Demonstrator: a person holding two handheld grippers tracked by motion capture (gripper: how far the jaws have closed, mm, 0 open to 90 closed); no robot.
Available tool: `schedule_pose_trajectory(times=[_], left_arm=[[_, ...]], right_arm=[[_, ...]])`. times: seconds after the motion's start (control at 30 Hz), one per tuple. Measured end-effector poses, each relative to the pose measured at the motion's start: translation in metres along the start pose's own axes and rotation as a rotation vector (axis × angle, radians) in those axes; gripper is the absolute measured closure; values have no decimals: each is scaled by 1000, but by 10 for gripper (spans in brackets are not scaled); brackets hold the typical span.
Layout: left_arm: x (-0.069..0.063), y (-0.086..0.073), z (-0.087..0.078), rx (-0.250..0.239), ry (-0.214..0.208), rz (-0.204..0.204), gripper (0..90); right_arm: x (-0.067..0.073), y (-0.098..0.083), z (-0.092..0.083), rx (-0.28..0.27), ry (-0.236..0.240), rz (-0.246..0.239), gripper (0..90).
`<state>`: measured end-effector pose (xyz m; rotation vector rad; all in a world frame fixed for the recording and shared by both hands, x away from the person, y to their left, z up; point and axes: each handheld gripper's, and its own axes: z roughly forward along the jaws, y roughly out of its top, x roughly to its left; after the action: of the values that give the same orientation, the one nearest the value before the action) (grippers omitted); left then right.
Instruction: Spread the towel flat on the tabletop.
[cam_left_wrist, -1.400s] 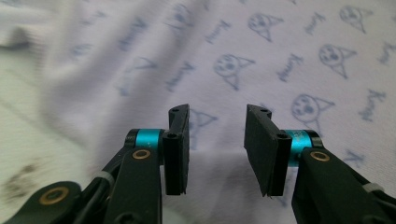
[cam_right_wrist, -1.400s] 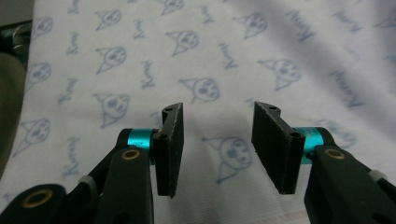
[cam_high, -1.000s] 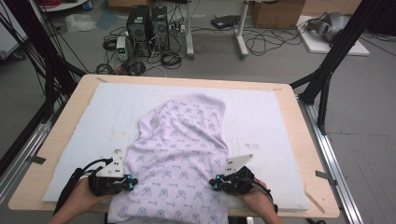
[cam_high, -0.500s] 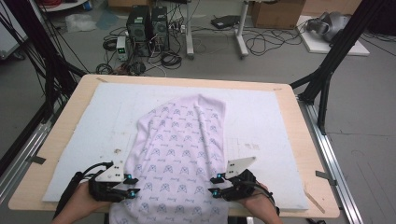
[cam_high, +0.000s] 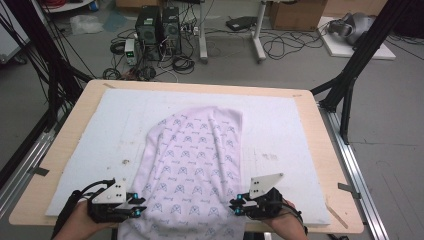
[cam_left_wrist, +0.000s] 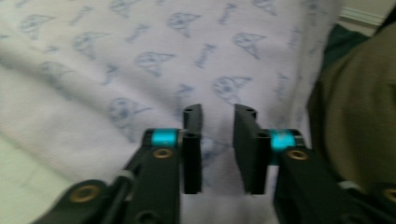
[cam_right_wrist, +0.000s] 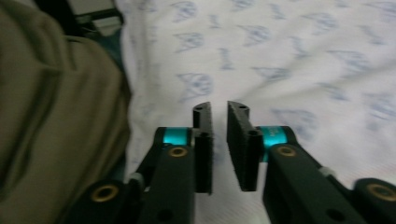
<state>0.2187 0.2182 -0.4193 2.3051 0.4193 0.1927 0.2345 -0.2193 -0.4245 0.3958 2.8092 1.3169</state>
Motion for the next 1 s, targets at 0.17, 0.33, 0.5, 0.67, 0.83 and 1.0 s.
schedule_pose_trajectory(times=[0.17, 0.33, 0.5, 0.67, 0.83, 1.0], left_arm=[[9, 3, 20, 32, -2, -18, 593], [4, 4, 27, 42, -27, 18, 875], [-7, -1, 16, 37, -107, 35, 899], [-20, 1, 6, 22, -58, 78, 782], [10, 9, 19, -1, 14, -13, 575], [20, 9, 36, 29, 10, -18, 627]], right_arm=[[-12, -1, 13, -2, 1, 43, 624], [-13, 0, 29, 52, -5, -4, 806], [-8, -2, 24, 62, 54, -17, 888], [10, -3, 3, 2, 96, -21, 818], [-7, 2, 15, -1, 12, 35, 554], [-14, 6, 36, 51, 6, 22, 600]])
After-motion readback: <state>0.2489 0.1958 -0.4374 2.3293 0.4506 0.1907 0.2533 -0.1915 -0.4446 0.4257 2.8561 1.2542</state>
